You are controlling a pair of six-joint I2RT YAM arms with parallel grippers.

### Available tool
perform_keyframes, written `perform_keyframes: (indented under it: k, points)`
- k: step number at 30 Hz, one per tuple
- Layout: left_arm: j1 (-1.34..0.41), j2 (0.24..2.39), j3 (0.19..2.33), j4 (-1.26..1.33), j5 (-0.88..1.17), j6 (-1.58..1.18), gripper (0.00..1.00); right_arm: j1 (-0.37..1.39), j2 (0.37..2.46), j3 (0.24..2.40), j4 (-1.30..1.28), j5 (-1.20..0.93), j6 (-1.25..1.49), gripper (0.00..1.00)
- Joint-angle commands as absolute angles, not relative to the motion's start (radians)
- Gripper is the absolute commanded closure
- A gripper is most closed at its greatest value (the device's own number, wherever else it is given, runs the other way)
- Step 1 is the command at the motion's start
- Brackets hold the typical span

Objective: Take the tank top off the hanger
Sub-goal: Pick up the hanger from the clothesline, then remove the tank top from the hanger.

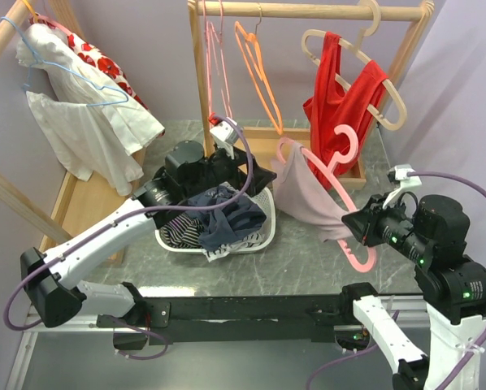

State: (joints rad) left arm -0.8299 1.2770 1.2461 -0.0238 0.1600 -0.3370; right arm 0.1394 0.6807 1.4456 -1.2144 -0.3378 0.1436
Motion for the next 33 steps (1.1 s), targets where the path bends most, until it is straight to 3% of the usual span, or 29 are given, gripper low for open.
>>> perform_keyframes:
  k: [1, 20, 26, 27, 33]
  points:
    - [-0.848, 1.324, 1.296, 0.011, 0.236, -0.335, 0.0, 0.143, 0.678, 1.413, -1.19, -0.414, 0.164, 1.0]
    - [-0.893, 1.545, 1.344, 0.112, 0.083, -0.471, 0.02, 0.141, 0.66, 1.417, -1.193, -0.528, 0.14, 1.0]
    - [-0.894, 1.551, 1.35, 0.115, 0.029, -0.503, 0.24, 0.143, 0.658, 1.419, -1.189, -0.509, 0.127, 1.0]
    - [-0.894, 1.545, 1.345, 0.115, 0.022, -0.505, 0.32, 0.144, 0.657, 1.416, -1.186, -0.485, 0.129, 1.0]
    - [-0.893, 1.514, 1.328, 0.107, 0.003, -0.492, 0.44, 0.143, 0.655, 1.388, -1.181, -0.367, 0.14, 1.0]
